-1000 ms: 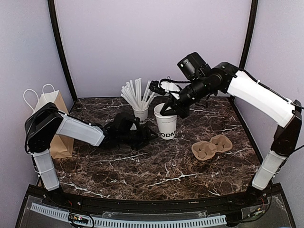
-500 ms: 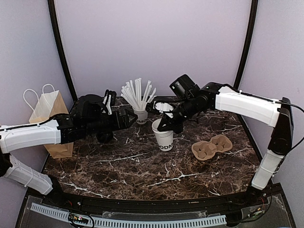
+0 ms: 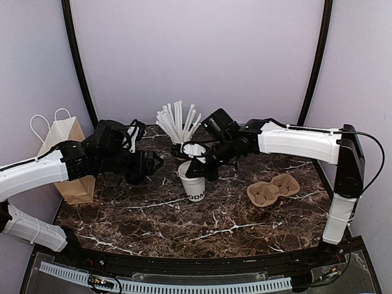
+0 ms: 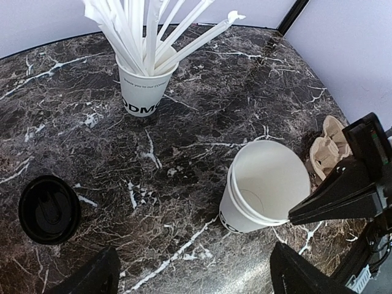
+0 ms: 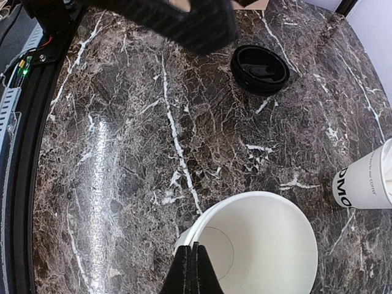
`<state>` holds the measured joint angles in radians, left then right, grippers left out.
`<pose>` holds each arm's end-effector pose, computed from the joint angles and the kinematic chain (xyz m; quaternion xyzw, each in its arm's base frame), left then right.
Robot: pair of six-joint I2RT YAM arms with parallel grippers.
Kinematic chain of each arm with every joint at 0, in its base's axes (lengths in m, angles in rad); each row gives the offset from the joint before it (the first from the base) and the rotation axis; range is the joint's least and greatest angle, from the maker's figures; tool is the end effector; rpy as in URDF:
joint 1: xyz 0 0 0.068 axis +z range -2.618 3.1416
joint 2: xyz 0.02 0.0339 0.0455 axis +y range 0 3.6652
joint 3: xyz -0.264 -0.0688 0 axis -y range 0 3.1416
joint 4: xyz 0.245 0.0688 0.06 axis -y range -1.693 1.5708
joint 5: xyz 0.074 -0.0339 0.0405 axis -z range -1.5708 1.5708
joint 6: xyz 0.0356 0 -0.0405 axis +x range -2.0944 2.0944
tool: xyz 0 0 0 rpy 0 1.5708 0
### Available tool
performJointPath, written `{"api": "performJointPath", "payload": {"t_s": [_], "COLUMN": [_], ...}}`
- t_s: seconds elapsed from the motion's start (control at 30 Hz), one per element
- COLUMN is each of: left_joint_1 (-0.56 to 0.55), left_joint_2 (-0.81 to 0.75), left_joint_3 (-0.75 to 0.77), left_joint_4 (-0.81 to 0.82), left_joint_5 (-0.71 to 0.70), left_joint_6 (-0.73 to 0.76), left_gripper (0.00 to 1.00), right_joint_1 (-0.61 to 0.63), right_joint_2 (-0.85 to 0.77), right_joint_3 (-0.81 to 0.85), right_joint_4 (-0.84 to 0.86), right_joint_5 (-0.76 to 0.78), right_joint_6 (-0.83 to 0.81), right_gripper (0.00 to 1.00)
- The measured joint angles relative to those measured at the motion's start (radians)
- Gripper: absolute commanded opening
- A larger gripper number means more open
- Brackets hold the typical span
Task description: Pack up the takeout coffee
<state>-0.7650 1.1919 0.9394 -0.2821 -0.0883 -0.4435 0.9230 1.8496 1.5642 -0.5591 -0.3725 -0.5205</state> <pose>0.1961 -0.1839 0.2999 0.1173 0.8602 -0.2495 0.4289 0.2406 0.3394 0.2758 -0.6563 0.6461 0.2394 0.3074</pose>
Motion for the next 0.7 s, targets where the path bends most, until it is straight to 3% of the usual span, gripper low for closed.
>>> {"api": "performJointPath", "payload": {"t_s": [0.1, 0.23, 0.33, 0.6, 0.7], "left_joint_1": [0.012, 0.027, 0.030, 0.028, 0.013], "left_joint_2": [0.001, 0.034, 0.100, 0.254, 0.293], "left_joint_3": [0.043, 0.134, 0.232, 0.404, 0.474], "left_joint_4": [-0.047, -0.122, -0.196, -0.327, -0.371], "left_joint_5": [0.022, 0.086, 0.133, 0.250, 0.275], "left_joint_6": [0.029, 0.071, 0.101, 0.155, 0.170], "left_gripper": [0.88, 0.88, 0.86, 0.67, 0.65], "right_joint_1": [0.010, 0.012, 0.012, -0.004, -0.065], "right_joint_2": [0.007, 0.007, 0.007, -0.050, -0.128], "right_joint_3": [-0.015, -0.020, -0.020, 0.007, 0.015], "right_joint_4": [0.010, 0.013, 0.005, -0.111, -0.151], "right_joint_5": [0.002, 0.003, 0.002, -0.030, -0.084], "right_joint_6": [0.001, 0.002, -0.002, -0.005, 0.011], "right_gripper": [0.01, 0.24, 0.35, 0.36, 0.36]}}
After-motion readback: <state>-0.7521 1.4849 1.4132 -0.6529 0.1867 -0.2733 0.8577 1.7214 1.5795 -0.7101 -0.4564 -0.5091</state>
